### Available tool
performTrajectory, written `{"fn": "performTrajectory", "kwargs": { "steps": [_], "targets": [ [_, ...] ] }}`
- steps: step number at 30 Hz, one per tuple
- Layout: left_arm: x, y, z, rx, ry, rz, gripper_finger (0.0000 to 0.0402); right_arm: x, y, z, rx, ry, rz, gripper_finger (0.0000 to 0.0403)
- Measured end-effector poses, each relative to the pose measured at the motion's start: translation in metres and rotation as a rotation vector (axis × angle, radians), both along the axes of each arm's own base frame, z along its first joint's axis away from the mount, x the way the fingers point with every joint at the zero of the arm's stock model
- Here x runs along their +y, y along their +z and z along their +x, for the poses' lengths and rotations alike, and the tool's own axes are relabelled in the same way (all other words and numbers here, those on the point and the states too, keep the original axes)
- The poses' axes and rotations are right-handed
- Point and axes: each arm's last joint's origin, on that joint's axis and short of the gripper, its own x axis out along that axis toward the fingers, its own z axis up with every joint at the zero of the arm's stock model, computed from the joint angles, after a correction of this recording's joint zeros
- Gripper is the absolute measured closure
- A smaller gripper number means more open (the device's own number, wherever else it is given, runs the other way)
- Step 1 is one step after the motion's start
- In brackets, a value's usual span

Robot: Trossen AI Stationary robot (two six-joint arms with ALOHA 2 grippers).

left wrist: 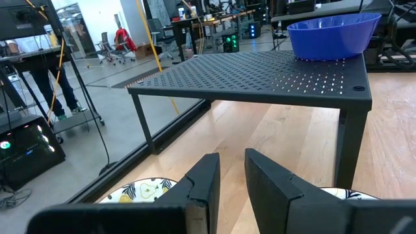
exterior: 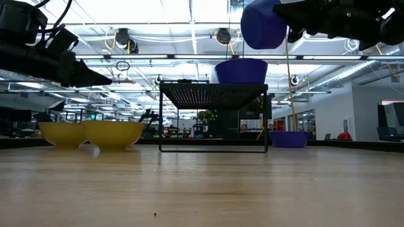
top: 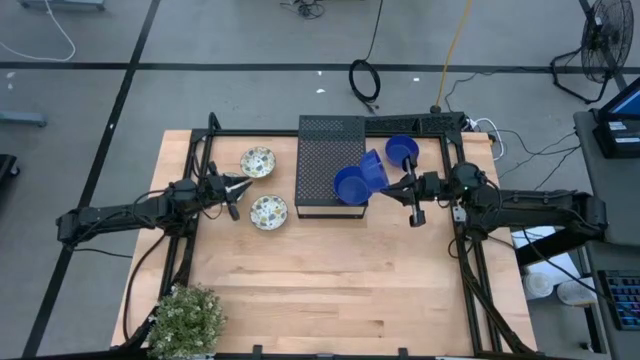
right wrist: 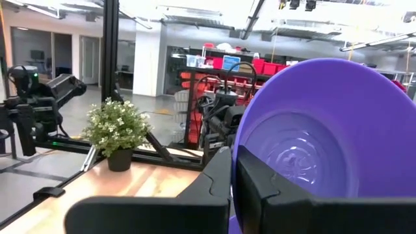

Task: Pick & Place Mini bowls
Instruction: Stack the bottom blue bowl on the blue bowl on the shelf

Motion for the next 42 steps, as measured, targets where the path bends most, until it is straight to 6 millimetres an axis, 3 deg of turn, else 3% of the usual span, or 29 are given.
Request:
{"fn": "performTrajectory", "kwargs": {
  "steps": [11, 22, 29, 36, 42],
  "targets": [
    [0.0, 0.0, 0.0, 0.0, 0.0, 0.0, 0.0325, 0.002, 0.018, 0.018, -0.001, 0.029, -0.023, 0.0403],
    [0.0, 0.0, 0.0, 0.0, 0.0, 0.0, 0.0325, -0.003, 0.008, 0.053, 0.113, 0.036, -0.017, 0.0403],
    [0.0, 0.0, 0.0, 0.0, 0.0, 0.0, 0.0325, -0.006, 0.017, 0.08, 0.325, 0.026, -0.002, 0.0403],
    [0.0, 0.0, 0.0, 0.0, 0.0, 0.0, 0.0325, 0.007, 0.04, 0.094, 0.527, -0.129, -0.136, 0.0403],
    [0.0, 0.0, 0.0, 0.0, 0.0, 0.0, 0.0325, 0.023, 0.069, 0.1, 0.592, -0.113, -0.195, 0.0403]
  ]
}}
